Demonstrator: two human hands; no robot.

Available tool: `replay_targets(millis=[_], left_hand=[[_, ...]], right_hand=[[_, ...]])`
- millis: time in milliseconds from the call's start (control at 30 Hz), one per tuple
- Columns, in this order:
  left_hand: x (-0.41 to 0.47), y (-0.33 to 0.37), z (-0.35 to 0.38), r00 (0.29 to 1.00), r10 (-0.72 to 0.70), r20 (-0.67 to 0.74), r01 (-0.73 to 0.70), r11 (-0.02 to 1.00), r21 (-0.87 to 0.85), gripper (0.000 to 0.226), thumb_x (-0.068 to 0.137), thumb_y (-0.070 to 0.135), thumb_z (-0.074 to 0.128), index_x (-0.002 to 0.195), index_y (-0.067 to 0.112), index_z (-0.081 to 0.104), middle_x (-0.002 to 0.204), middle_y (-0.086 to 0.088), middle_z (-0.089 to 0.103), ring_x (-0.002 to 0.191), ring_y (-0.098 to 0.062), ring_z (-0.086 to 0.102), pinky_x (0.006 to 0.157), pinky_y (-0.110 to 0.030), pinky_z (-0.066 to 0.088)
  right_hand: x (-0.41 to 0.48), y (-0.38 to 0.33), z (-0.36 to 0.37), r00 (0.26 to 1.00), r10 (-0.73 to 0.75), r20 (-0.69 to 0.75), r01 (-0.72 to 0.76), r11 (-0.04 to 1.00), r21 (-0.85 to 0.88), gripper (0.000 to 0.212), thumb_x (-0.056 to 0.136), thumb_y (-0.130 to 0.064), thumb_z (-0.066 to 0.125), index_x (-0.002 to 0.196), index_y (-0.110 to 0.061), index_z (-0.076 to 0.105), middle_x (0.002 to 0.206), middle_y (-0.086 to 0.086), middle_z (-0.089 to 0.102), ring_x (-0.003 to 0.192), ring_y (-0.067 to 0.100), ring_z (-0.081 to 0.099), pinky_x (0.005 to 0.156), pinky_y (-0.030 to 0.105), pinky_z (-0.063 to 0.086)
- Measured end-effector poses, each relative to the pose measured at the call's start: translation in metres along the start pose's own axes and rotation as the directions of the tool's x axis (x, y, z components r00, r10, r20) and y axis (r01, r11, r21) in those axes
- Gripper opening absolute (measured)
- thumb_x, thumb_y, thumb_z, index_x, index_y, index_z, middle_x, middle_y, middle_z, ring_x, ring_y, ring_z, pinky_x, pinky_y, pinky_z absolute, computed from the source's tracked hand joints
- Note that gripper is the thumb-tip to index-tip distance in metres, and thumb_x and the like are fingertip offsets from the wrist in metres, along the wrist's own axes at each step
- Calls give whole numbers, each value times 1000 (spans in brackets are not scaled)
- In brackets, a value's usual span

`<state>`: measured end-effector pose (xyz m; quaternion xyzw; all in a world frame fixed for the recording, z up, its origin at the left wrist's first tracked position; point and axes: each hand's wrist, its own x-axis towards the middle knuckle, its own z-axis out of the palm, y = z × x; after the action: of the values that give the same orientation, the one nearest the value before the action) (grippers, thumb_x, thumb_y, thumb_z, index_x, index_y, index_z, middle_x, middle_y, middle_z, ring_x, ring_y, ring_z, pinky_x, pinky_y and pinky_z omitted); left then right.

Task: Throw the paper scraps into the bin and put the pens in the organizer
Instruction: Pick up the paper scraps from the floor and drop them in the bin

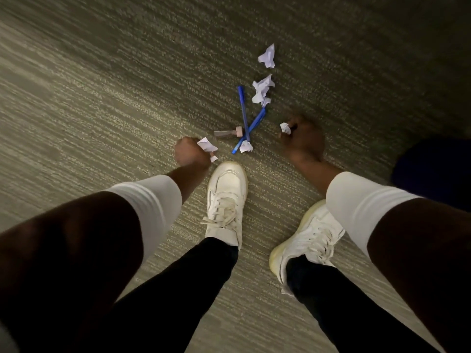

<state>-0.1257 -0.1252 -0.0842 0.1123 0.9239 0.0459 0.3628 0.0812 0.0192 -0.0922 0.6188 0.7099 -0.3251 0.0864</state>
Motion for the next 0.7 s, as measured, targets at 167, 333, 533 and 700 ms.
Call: replay_targets(millis=[167,333,533,700], left_hand=[[-32,11,-22,990,142,1,-141,981,134,24,80,12,89,104,11,84,105,-15,81,97,-31,77,85,-40,63],[-83,50,-45,927,368,76,-375,890,259,24,90,8,77,114,9,80,115,-21,67,100,-37,69,84,-39,53],[-160,120,-61,855,494,158,-517,833,196,16,89,16,76,100,5,80,106,-23,74,97,-38,71,80,-41,52],[-236,173,-66,802,563,200,-590,799,114,19,91,17,75,101,1,76,111,-23,73,103,-39,71,86,-42,51]], right_hand=[[-36,13,-24,999,50,1,-50,999,-4,29,93,-31,70,112,-10,70,107,16,78,100,35,74,82,36,56],[-82,17,-70,998,64,-2,-64,997,50,27,90,-36,76,105,-13,72,103,13,78,96,34,75,78,33,55],[-129,28,-141,994,108,-7,-106,982,159,21,88,-26,77,107,-20,72,98,7,79,93,30,74,72,24,44],[-166,37,-206,992,124,-35,-116,977,180,19,87,-33,77,103,-25,70,94,3,80,91,29,74,72,29,49]])
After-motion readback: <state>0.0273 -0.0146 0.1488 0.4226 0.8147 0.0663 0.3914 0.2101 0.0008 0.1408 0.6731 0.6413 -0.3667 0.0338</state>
